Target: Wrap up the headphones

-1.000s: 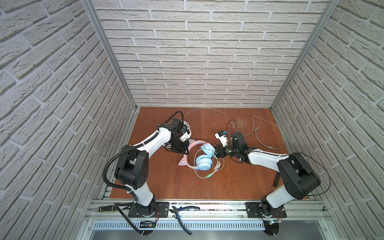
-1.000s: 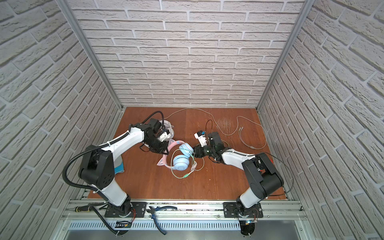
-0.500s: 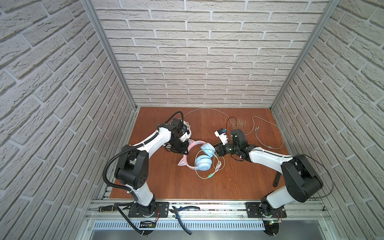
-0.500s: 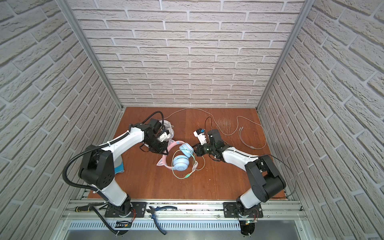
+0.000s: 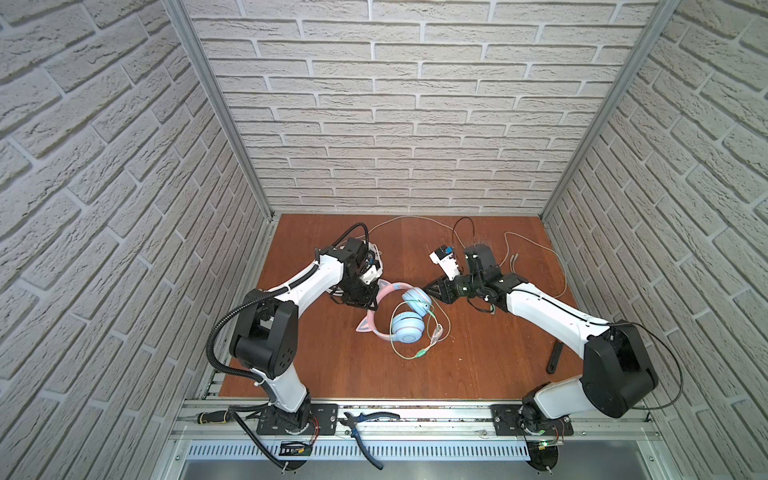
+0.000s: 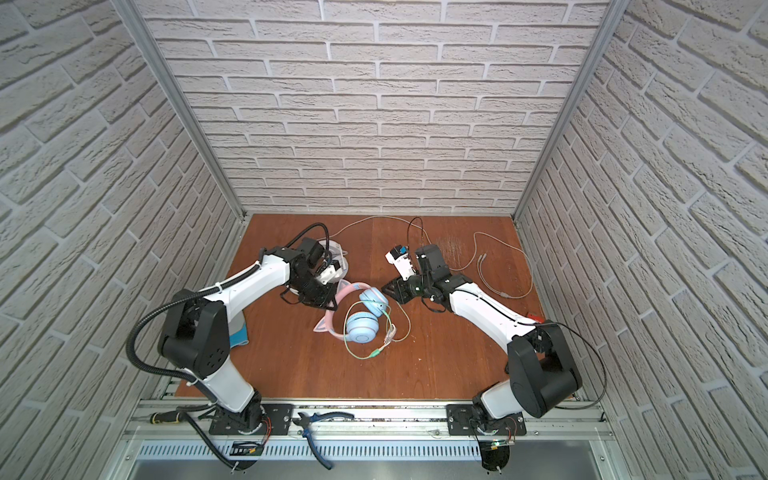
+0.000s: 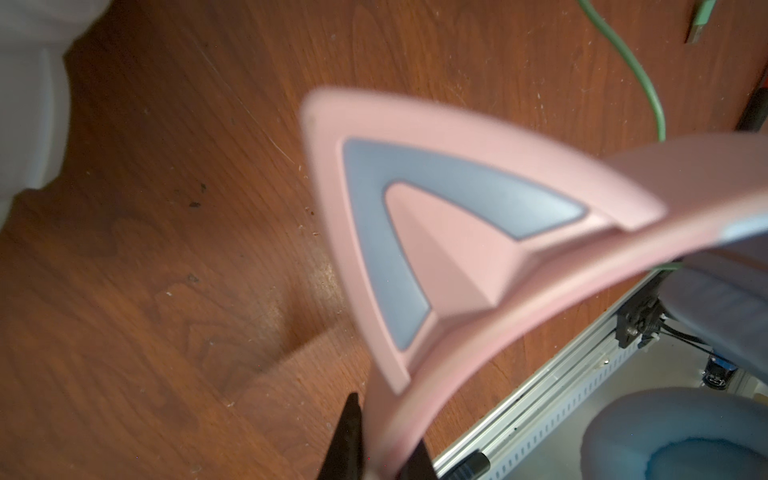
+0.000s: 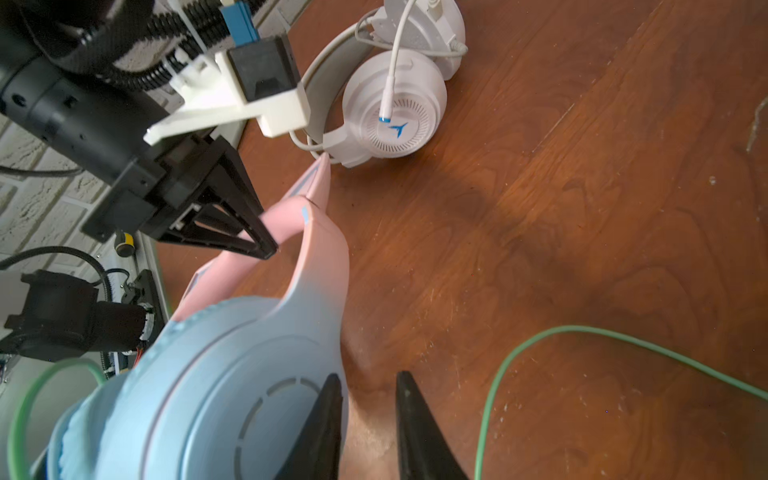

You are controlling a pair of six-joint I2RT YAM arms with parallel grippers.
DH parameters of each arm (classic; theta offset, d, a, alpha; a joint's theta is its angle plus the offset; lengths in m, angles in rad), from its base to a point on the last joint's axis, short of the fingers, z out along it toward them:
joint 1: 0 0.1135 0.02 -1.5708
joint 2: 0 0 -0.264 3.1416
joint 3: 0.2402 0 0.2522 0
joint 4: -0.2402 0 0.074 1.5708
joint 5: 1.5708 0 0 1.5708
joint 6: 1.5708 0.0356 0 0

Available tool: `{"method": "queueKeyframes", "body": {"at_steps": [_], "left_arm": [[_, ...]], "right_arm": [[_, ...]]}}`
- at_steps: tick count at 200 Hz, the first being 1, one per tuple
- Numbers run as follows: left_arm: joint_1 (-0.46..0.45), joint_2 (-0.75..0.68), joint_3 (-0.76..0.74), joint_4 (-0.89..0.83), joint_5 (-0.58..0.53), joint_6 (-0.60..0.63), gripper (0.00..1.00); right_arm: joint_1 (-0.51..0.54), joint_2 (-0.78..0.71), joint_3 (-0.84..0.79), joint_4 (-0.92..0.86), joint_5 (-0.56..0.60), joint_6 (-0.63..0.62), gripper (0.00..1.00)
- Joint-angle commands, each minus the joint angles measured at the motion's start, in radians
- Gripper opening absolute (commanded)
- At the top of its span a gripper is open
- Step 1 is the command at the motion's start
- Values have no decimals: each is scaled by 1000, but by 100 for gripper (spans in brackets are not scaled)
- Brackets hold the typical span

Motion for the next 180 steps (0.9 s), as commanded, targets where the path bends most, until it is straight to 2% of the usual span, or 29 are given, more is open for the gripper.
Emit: {"method": "queueKeyframes", "body": {"at_steps": [1,58,93,133,180], "left_arm": [[4,-6,2,-5,66,30,0],[24,12,18,-11,80,38,0],[25,31,35,-9,95,31,0],[23,40,49,-7,103,20,0],[18,37,53,-18,104,16,0]], "right_arm": [[-10,-66,-43,-17,0,-6,34],[-16,-189,-223,48,-48,43,46],[-15,-213,-305,94,-64,70,49],[19,-139,-364,276,-76,159,52],[49,17,-343,464,-63,225,53]]}}
